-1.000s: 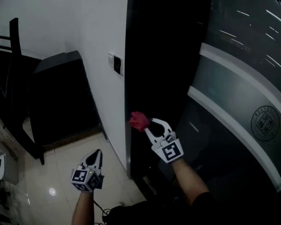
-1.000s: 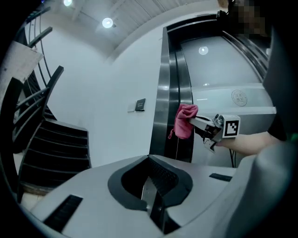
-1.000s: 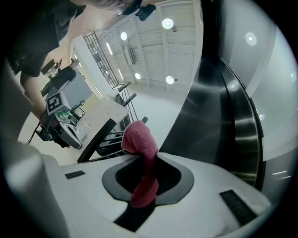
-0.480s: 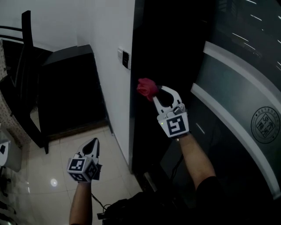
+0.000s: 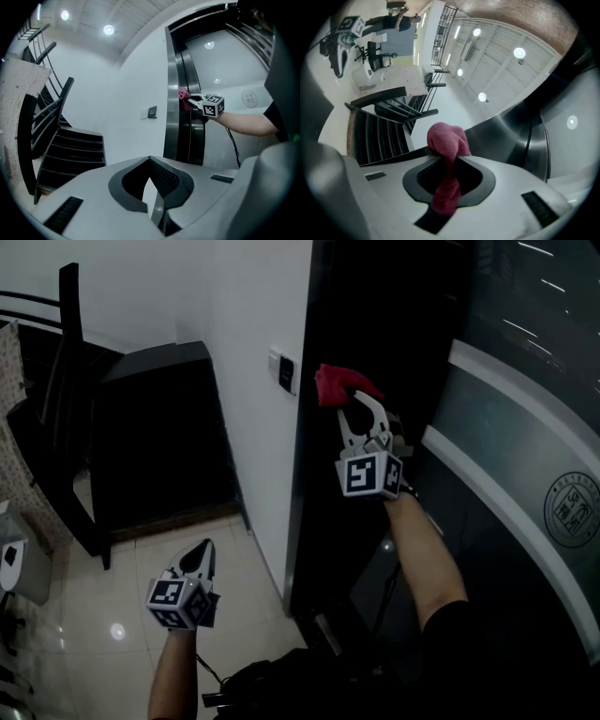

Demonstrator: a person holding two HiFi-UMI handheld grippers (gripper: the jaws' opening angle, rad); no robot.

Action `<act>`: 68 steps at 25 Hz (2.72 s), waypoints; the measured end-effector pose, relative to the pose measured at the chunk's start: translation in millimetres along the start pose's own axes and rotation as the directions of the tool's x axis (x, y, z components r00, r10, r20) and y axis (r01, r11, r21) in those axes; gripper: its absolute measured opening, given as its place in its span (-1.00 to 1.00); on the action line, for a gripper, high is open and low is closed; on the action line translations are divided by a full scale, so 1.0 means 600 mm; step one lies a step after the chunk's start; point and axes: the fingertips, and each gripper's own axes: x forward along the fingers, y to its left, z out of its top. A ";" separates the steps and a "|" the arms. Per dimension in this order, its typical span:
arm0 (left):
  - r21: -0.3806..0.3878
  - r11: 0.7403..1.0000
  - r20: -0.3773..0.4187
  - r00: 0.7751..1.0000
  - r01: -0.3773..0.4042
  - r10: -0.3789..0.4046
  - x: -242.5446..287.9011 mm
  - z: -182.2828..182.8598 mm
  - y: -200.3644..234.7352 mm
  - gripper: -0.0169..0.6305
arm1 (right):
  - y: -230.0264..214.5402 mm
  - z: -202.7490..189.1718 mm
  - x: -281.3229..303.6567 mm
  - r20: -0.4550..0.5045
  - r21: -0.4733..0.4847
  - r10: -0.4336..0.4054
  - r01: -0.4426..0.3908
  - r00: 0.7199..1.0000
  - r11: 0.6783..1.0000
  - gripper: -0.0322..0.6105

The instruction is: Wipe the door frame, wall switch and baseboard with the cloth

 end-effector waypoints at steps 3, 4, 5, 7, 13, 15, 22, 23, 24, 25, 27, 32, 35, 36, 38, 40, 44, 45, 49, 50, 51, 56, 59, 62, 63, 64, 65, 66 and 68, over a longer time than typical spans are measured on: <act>0.001 1.000 -0.017 1.000 0.000 0.000 -0.003 -0.011 0.002 -0.95 | 0.040 -0.014 -0.001 -0.010 -0.031 0.026 -0.026 1.000 0.999 -0.70; 0.000 1.000 -0.022 1.000 0.000 0.000 -0.003 -0.016 0.003 -0.95 | 0.048 -0.017 -0.003 -0.011 -0.031 0.029 -0.029 1.000 0.999 -0.70; -0.003 1.000 -0.026 1.000 0.000 0.000 -0.003 -0.020 0.004 -0.95 | 0.055 -0.020 -0.006 -0.013 -0.035 0.032 -0.033 0.999 0.999 -0.70; -0.012 1.000 -0.031 1.000 0.001 -0.002 0.000 -0.028 0.004 -0.95 | 0.067 -0.026 -0.012 -0.017 -0.042 0.048 -0.049 0.999 0.998 -0.70; -0.020 1.000 -0.053 0.998 0.018 -0.019 0.008 -0.047 -0.006 -0.95 | 0.136 -0.055 -0.046 -0.027 -0.044 0.148 -0.149 0.989 0.988 -0.70; -0.021 0.999 -0.061 0.998 0.024 -0.025 0.010 -0.052 -0.009 -0.95 | 0.162 -0.064 -0.059 -0.035 -0.060 0.179 -0.181 0.983 0.982 -0.70; -0.030 0.999 -0.097 0.995 0.021 -0.024 0.016 -0.084 -0.021 -0.95 | 0.246 -0.101 -0.099 -0.073 -0.059 0.262 -0.267 0.962 0.962 -0.70; -0.034 0.999 -0.100 0.995 0.022 -0.025 0.017 -0.089 -0.024 -0.95 | 0.257 -0.106 -0.105 -0.078 -0.054 0.273 -0.277 0.959 0.959 -0.70; -0.039 0.999 -0.102 0.994 0.024 -0.028 0.017 -0.093 -0.027 -0.95 | 0.269 -0.111 -0.110 -0.082 -0.053 0.285 -0.290 0.955 0.956 -0.70; -0.043 0.999 -0.102 0.994 0.028 -0.032 0.017 -0.098 -0.030 -0.95 | 0.281 -0.116 -0.115 -0.085 -0.054 0.298 -0.303 0.951 0.951 -0.70; -0.048 0.998 -0.105 0.994 0.037 -0.042 0.018 -0.108 -0.037 -0.95 | 0.303 -0.126 -0.126 -0.087 -0.058 0.320 -0.326 0.943 0.944 -0.70; -0.056 0.998 -0.122 0.992 0.030 -0.036 0.018 -0.135 -0.034 -0.95 | 0.341 -0.144 -0.144 -0.091 -0.051 0.351 -0.357 0.932 0.933 -0.70; -0.060 0.998 -0.102 0.995 0.006 -0.012 0.013 -0.136 -0.031 -0.95 | 0.361 -0.154 -0.154 -0.093 -0.050 0.373 -0.379 0.923 0.924 -0.70; -0.060 0.998 -0.094 0.996 0.001 -0.007 0.012 -0.135 -0.032 -0.95 | 0.369 -0.159 -0.157 -0.094 -0.047 0.382 -0.387 0.919 0.921 -0.70; -0.059 0.998 -0.085 0.996 -0.004 -0.001 0.010 -0.137 -0.032 -0.95 | 0.385 -0.166 -0.165 -0.098 -0.038 0.399 -0.404 0.912 0.914 -0.70; -0.061 0.998 -0.078 0.997 -0.007 0.003 0.007 -0.138 -0.032 -0.95 | 0.402 -0.172 -0.174 -0.102 -0.030 0.419 -0.424 0.902 0.905 -0.70; -0.079 0.997 -0.093 0.995 -0.028 0.020 0.000 -0.148 -0.025 -0.95 | 0.435 -0.185 -0.190 -0.110 -0.022 0.458 -0.463 0.882 0.886 -0.70; -0.078 0.997 -0.100 0.995 -0.031 0.023 -0.001 -0.150 -0.024 -0.95 | 0.442 -0.189 -0.193 -0.111 -0.017 0.464 -0.468 0.879 0.883 -0.70; -0.069 0.997 -0.121 0.992 -0.037 0.028 -0.003 -0.159 -0.021 -0.95 | 0.469 -0.200 -0.203 -0.120 0.001 0.487 -0.490 0.865 0.872 -0.70; -0.069 0.997 -0.127 0.992 -0.038 0.029 -0.005 -0.163 -0.021 -0.95 | 0.477 -0.203 -0.207 -0.123 0.003 0.495 -0.498 0.860 0.867 -0.70; -0.070 0.997 -0.133 0.991 -0.041 0.032 -0.007 -0.166 -0.022 -0.95 | 0.483 -0.205 -0.211 -0.125 0.004 0.503 -0.506 0.855 0.862 -0.70; -0.073 0.996 -0.159 0.986 -0.057 0.044 -0.017 -0.181 -0.020 -0.95 | 0.516 -0.219 -0.228 -0.139 0.002 0.543 -0.548 0.828 0.836 -0.70; -0.075 0.995 -0.173 0.983 -0.066 0.053 -0.022 -0.191 -0.017 -0.95 | 0.539 -0.226 -0.239 -0.151 0.015 0.567 -0.572 0.810 0.820 -0.70; -0.081 0.994 -0.186 0.981 -0.070 0.054 -0.025 -0.201 -0.020 -0.95 | 0.559 -0.234 -0.250 -0.157 0.025 0.590 -0.594 0.792 0.804 -0.70; -0.082 0.994 -0.192 0.980 -0.070 0.054 -0.026 -0.205 -0.021 -0.95 | 0.566 -0.236 -0.253 -0.159 0.027 0.597 -0.601 0.787 0.799 -0.70; -0.083 0.994 -0.197 0.979 -0.071 0.053 -0.027 -0.208 -0.021 -0.95 | 0.572 -0.238 -0.256 -0.161 0.029 0.603 -0.607 0.781 0.794 -0.70; -0.085 0.994 -0.202 0.978 -0.072 0.053 -0.028 -0.211 -0.022 -0.95 | 0.577 -0.239 -0.259 -0.163 0.032 0.609 -0.613 0.776 0.789 -0.70; -0.087 0.994 -0.207 0.977 -0.073 0.053 -0.028 -0.215 -0.022 -0.95 | 0.582 -0.240 -0.261 -0.166 0.035 0.616 -0.619 0.770 0.784 -0.70; -0.094 0.993 -0.216 0.975 -0.074 0.052 -0.030 -0.222 -0.023 -0.95 | 0.592 -0.242 -0.267 -0.171 0.038 0.630 -0.634 0.757 0.772 -0.70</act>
